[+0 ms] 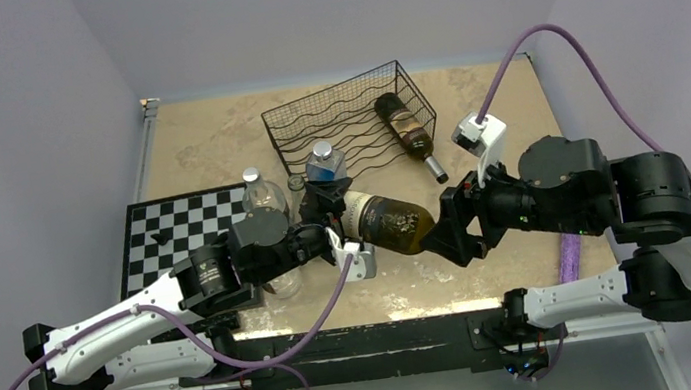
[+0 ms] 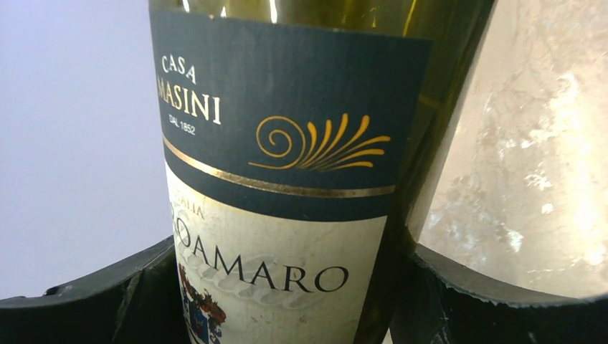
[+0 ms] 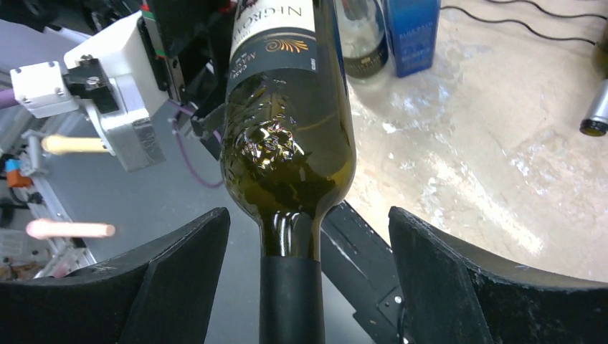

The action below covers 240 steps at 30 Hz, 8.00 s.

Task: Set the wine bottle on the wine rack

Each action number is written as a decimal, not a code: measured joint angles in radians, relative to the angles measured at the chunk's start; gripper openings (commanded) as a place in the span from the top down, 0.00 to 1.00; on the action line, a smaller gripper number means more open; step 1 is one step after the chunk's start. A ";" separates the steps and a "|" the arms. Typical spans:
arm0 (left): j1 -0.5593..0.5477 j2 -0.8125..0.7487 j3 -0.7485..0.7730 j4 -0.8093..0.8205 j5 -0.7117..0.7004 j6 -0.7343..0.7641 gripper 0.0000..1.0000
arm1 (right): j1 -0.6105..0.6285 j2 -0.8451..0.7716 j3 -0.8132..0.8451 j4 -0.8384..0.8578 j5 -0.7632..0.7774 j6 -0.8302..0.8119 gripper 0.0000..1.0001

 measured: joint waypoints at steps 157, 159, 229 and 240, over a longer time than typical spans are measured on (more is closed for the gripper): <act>-0.020 -0.613 -0.072 -0.332 -0.288 -0.909 0.01 | -0.540 0.237 -1.202 1.101 0.066 -0.058 1.00; -0.020 -0.608 -0.072 -0.335 -0.290 -0.907 0.01 | -0.545 0.270 -1.200 1.152 0.073 -0.084 1.00; -0.020 -0.535 -0.022 -0.375 -0.246 -0.865 0.01 | -0.600 0.153 -0.889 1.111 0.168 -0.124 0.30; -0.020 -0.525 -0.018 -0.325 -0.233 -0.864 0.01 | -0.570 -0.088 -0.848 1.002 0.026 -0.115 0.33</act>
